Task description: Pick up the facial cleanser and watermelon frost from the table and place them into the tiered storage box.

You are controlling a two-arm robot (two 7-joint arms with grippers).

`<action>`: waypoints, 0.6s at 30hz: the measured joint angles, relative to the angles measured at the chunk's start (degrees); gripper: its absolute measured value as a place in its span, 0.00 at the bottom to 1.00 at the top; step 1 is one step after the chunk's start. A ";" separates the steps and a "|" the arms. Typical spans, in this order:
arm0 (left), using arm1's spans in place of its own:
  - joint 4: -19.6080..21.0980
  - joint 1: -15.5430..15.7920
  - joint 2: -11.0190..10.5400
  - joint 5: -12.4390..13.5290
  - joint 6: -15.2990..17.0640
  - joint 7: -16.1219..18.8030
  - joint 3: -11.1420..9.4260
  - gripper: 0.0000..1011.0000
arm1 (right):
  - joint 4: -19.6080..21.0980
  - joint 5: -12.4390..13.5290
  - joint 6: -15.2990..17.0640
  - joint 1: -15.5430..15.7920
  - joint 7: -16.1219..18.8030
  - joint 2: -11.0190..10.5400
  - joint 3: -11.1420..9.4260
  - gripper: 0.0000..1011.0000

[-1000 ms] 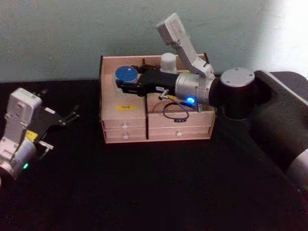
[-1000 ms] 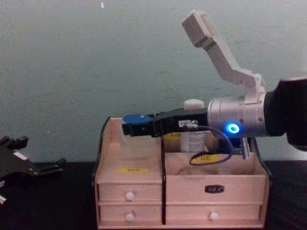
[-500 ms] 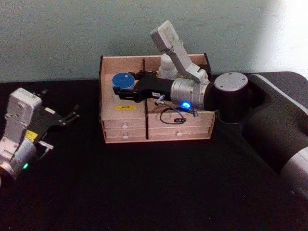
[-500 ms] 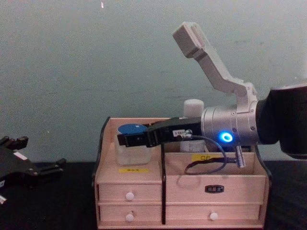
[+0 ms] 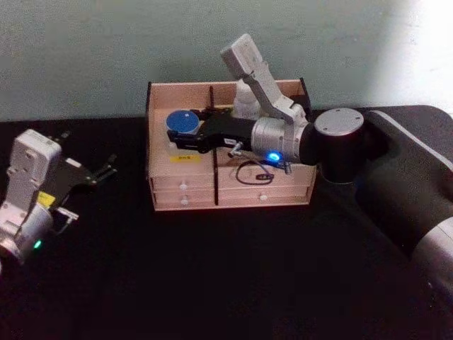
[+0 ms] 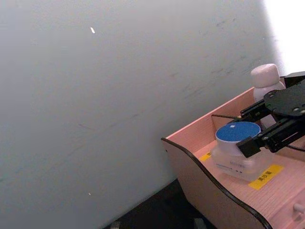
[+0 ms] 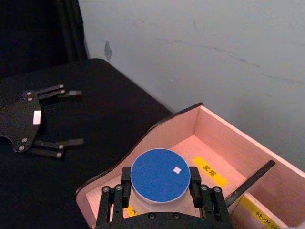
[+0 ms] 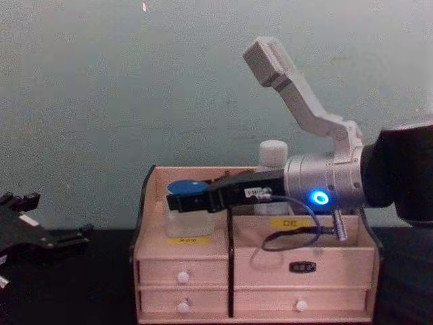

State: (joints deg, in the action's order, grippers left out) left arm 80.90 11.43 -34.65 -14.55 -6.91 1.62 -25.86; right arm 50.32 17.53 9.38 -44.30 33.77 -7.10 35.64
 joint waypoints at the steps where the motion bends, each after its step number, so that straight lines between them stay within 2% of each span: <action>1: 0.00 0.00 0.00 0.00 0.00 0.00 0.00 0.99 | 0.00 0.01 0.01 0.00 0.00 0.00 0.00 0.72; 7: 0.00 0.00 0.00 0.00 0.00 0.00 0.00 0.99 | 0.00 0.07 0.02 0.00 0.00 -0.02 0.00 0.73; 12: 0.00 0.00 0.00 0.00 0.00 0.00 0.00 0.99 | 0.01 0.10 0.01 0.00 0.00 -0.05 0.00 0.88; 18: 0.00 0.00 0.00 0.00 0.00 0.00 0.00 0.99 | 0.04 0.13 0.01 0.00 0.00 -0.06 0.01 0.99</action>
State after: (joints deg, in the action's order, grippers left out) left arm 80.90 11.43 -34.64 -14.55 -6.91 1.62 -25.86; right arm 50.36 17.66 9.40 -44.30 33.77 -7.16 35.65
